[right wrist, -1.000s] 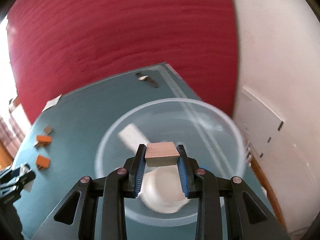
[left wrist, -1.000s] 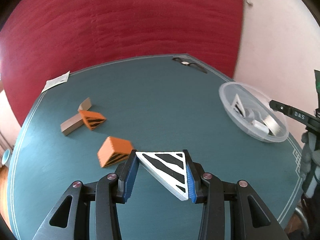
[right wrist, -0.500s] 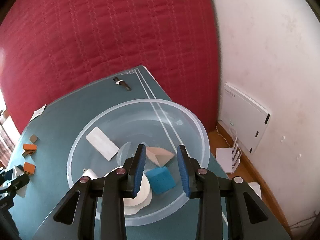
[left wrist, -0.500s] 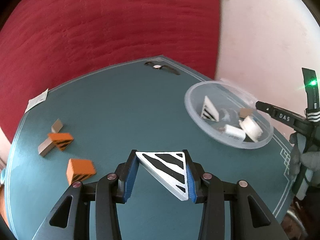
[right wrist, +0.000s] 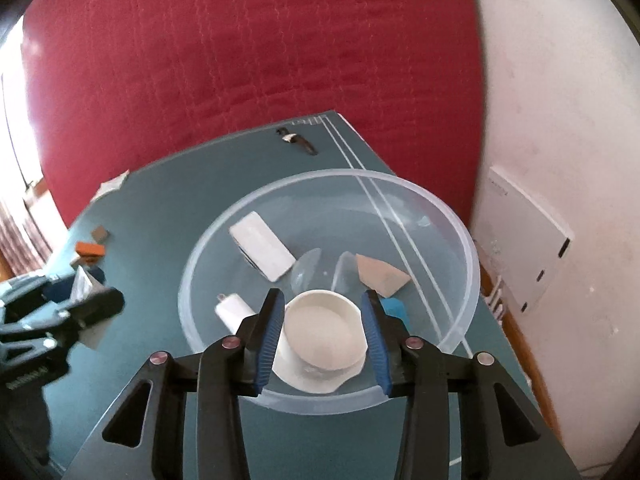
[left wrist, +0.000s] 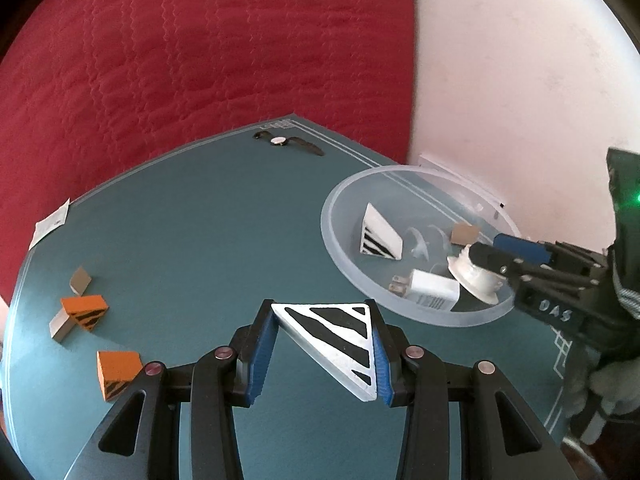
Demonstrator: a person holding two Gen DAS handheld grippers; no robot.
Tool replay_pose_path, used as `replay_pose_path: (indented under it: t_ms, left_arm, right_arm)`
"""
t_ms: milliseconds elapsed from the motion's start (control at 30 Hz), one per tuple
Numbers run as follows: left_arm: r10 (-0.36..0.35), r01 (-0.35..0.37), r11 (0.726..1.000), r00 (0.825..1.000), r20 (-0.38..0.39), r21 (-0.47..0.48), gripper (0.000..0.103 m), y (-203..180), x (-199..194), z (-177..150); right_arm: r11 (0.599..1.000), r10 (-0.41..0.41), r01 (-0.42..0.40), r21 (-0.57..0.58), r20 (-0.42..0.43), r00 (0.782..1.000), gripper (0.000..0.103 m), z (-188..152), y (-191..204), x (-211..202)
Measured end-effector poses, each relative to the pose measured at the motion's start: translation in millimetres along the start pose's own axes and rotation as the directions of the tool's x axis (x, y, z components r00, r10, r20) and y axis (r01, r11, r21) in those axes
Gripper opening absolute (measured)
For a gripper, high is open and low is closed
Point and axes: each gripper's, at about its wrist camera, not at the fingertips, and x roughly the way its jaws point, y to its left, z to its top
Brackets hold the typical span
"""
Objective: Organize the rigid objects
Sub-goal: 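Carry the pale block into the clear bowl and open the right gripper while the left carries the striped wedge, then lower the striped wedge into the clear bowl and open the left gripper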
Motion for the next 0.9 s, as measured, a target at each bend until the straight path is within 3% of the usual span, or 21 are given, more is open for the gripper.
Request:
replay_pose_path:
  t_ms: [133,733,900]
  left_arm:
    - [-0.002,0.002,1.000,1.000,0.011,0.008,0.045,-5.1,1.2,5.0]
    - [-0.056,0.055,0.997,0.998,0.020,0.051,0.046,-38.7,44.9,43.9]
    - [-0.063,0.063,0.998,0.998,0.015,0.016,0.073,-35.2,52.3,44.2]
  right_arm:
    - [0.996,-0.085,0.085,0.023,-0.006,0.996,0.042,-1.4,-8.2,4.8]
    - [0.995,-0.065,0.062,0.072,0.038,0.997,0.042,1.5,-17.7,-2.9]
    - [0.996,-0.062,0.059,0.074,0.039,0.997,0.042,0.9,-17.5,-1.8]
